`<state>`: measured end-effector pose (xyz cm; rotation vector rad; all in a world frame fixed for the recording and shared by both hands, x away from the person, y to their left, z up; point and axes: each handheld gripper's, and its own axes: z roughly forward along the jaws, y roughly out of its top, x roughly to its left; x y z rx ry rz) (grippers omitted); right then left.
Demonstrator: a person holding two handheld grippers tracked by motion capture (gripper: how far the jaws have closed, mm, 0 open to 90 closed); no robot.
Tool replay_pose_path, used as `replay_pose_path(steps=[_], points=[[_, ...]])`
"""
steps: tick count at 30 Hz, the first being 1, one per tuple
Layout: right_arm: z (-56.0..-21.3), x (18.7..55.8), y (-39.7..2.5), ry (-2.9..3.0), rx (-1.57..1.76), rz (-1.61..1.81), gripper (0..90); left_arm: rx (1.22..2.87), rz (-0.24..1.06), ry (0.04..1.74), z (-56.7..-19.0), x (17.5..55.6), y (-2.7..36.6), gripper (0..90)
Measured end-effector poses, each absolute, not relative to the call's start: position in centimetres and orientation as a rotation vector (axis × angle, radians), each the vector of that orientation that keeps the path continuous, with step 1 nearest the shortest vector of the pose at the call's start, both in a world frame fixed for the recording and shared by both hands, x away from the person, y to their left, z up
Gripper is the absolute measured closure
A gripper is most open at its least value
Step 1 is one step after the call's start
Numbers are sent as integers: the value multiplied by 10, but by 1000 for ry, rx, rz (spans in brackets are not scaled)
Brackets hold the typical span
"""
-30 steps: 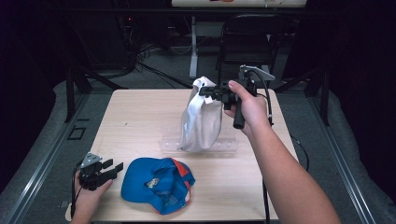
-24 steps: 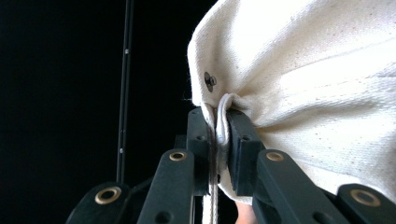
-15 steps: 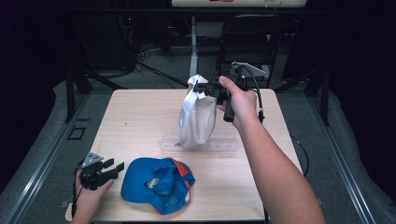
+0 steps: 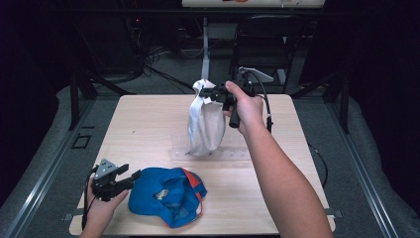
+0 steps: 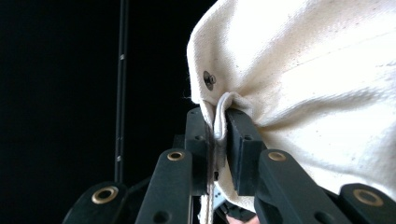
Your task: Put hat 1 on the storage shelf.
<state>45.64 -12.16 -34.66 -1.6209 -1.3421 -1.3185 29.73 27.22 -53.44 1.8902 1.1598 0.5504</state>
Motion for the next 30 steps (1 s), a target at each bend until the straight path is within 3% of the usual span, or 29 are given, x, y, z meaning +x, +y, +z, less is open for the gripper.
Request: replay_pose_path(steps=[11, 16, 18, 30], points=[[-353, 456, -107, -1321, -1585, -1329, 792, 1953, 469, 936, -501, 310, 196, 473], [-352, 456, -109, -1324, -1589, -1329, 787, 2019, 478, 875, -498, 320, 160, 538], [-352, 456, -110, -1325, -1589, -1332, 785, 2039, 507, 874, -498, 325, 149, 604], [-352, 453, -108, -1330, -1576, -1336, 778, 2110, 589, 852, -504, 338, 126, 784]])
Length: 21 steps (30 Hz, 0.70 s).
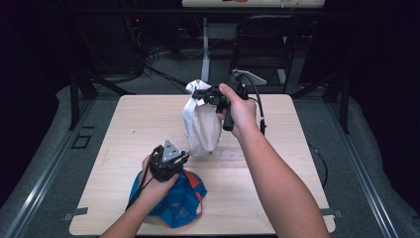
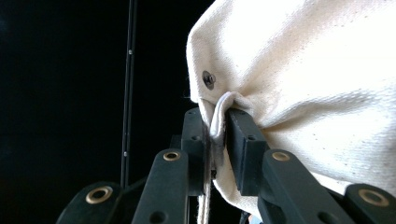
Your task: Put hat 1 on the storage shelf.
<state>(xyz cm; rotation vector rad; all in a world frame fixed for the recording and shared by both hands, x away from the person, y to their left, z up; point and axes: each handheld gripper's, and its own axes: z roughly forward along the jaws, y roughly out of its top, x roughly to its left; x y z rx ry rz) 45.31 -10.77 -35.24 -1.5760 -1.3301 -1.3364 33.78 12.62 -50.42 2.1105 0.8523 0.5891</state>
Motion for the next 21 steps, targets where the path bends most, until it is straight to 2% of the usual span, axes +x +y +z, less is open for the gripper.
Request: replay_pose_path(steps=[7, 19, 21], points=[[-353, 451, -109, -1332, -1570, -1339, 773, 2076, 587, 874, -509, 338, 137, 838], [-366, 449, -108, -1385, -1598, -1279, 777, 1907, 364, 1030, -530, 347, 167, 852], [-368, 448, -109, -1404, -1615, -1264, 776, 1912, 366, 1039, -533, 347, 167, 853]])
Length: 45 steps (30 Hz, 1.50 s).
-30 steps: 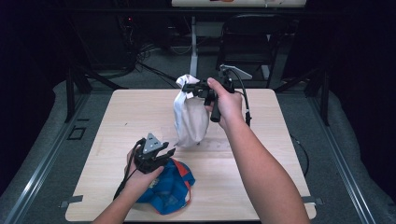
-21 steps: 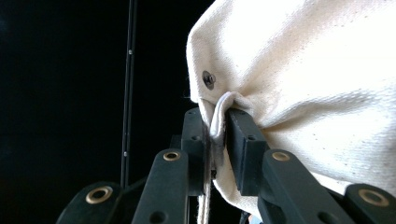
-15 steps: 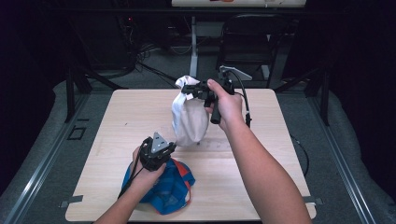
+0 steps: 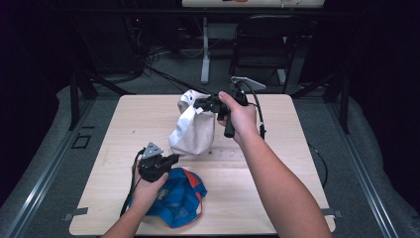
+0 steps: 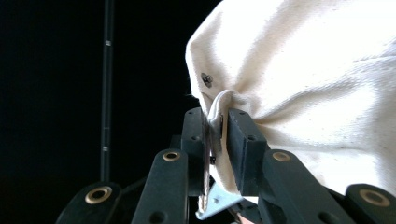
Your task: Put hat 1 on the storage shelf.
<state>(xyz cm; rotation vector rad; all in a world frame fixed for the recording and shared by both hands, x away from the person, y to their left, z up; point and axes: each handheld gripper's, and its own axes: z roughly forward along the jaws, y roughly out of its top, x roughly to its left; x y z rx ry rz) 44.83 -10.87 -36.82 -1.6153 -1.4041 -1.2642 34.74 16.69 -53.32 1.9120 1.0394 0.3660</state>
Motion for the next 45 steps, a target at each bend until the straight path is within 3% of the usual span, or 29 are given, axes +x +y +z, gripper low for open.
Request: replay_pose_path(steps=[5, 14, 17, 26, 36, 45], points=[[-378, 447, -111, -1432, -1648, -1240, 778, 1994, 363, 1047, -542, 349, 162, 873], [-380, 443, -122, -1500, -1694, -1248, 736, 1976, 385, 1039, -539, 344, 161, 863], [-376, 437, -129, -1547, -1703, -1268, 716, 1961, 393, 1043, -536, 342, 164, 750], [-373, 408, -154, -1670, -1709, -1281, 697, 1961, 400, 1034, -525, 321, 188, 630], [-390, 364, -178, -1767, -1649, -1305, 678, 1961, 450, 1089, -525, 296, 225, 551], [-434, 337, -195, -1801, -1662, -1278, 669, 1931, 499, 1175, -540, 296, 259, 514]])
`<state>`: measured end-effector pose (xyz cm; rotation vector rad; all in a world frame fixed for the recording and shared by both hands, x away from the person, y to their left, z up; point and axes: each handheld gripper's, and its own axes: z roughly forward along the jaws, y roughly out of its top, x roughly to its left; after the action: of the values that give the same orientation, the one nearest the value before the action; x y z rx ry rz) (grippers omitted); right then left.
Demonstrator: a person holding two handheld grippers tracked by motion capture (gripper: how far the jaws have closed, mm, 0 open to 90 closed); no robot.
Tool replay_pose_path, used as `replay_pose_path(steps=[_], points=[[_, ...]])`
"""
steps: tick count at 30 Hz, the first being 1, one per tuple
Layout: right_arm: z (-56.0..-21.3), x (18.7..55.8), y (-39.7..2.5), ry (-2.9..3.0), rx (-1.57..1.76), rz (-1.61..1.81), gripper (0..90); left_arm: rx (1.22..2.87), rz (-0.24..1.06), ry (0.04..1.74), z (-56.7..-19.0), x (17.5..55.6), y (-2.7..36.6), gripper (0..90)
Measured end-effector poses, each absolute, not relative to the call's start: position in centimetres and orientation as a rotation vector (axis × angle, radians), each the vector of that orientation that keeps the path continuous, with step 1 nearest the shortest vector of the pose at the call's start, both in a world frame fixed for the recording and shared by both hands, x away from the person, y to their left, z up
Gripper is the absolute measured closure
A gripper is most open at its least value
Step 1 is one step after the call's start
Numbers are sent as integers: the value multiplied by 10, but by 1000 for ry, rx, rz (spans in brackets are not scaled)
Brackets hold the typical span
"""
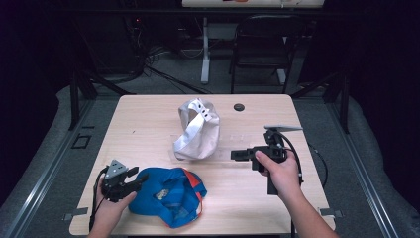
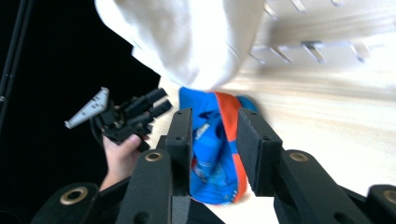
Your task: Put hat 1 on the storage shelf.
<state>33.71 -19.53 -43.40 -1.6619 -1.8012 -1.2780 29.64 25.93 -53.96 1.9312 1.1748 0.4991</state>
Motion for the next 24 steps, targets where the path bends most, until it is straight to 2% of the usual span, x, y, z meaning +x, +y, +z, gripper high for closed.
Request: replay_pose_path(steps=[11, 24], points=[[-484, 311, -196, -1878, -1653, -1246, 658, 1898, 486, 1235, -551, 300, 272, 504], [-522, 300, -189, -1888, -1619, -1246, 657, 1898, 488, 1242, -552, 297, 274, 502]])
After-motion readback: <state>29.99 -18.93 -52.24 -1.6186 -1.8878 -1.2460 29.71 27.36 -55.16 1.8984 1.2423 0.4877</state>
